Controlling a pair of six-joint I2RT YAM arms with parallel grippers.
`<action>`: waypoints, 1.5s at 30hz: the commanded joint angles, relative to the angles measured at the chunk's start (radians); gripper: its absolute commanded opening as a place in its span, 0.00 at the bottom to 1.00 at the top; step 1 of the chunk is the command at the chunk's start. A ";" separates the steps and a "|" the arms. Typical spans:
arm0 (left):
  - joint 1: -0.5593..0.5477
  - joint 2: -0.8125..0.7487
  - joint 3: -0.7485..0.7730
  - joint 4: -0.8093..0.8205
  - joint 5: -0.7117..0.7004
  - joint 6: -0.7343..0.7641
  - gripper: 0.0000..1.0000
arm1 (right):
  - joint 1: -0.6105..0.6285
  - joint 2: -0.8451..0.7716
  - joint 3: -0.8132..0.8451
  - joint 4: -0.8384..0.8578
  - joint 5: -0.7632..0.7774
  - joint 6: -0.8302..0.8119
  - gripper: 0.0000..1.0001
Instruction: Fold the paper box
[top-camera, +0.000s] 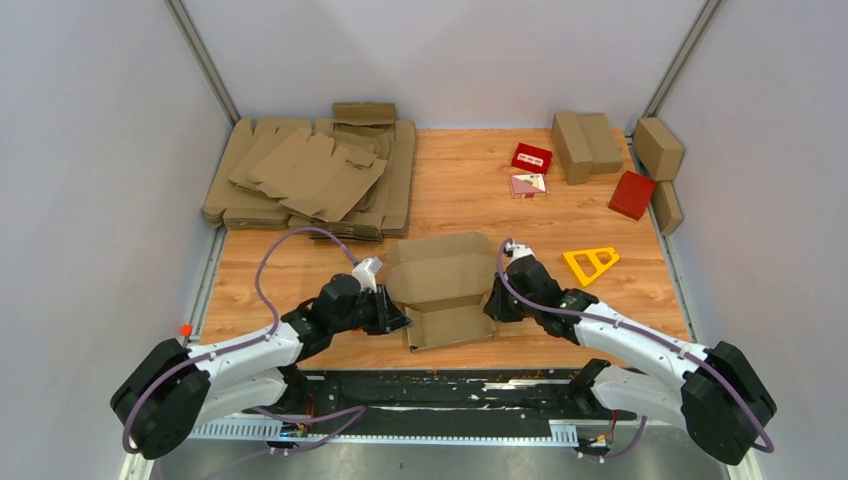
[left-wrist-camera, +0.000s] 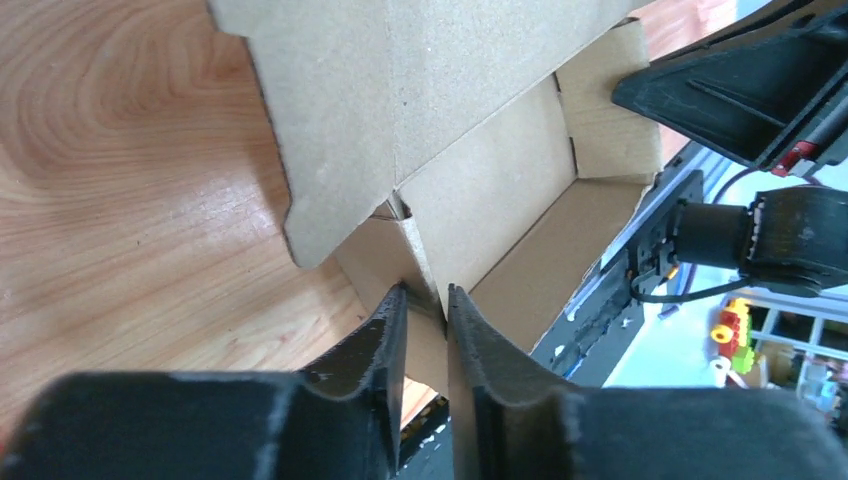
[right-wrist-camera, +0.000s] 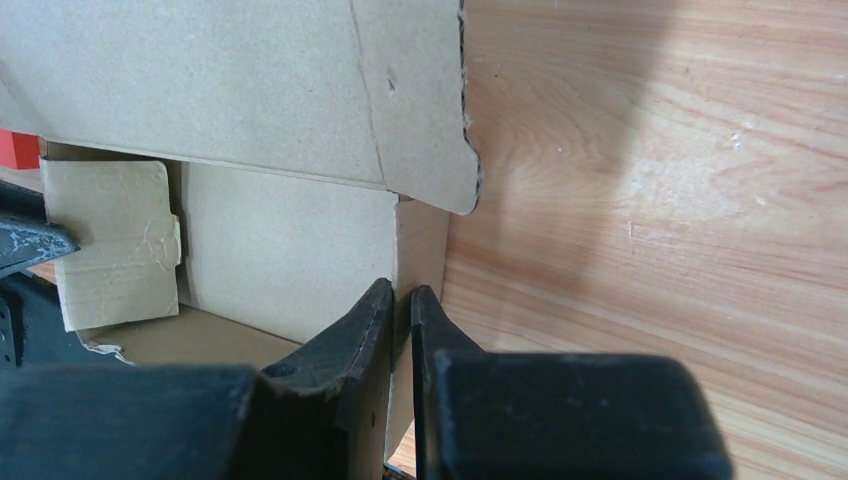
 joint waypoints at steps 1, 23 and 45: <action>-0.035 0.033 0.097 -0.180 -0.086 0.108 0.21 | 0.034 -0.006 0.026 0.042 0.005 0.043 0.11; -0.047 0.338 0.585 -0.672 -0.418 0.492 0.35 | 0.163 0.072 0.044 0.126 0.022 0.071 0.42; -0.178 0.547 0.677 -0.798 -0.721 0.467 0.00 | 0.174 0.097 0.053 0.115 0.055 0.065 0.41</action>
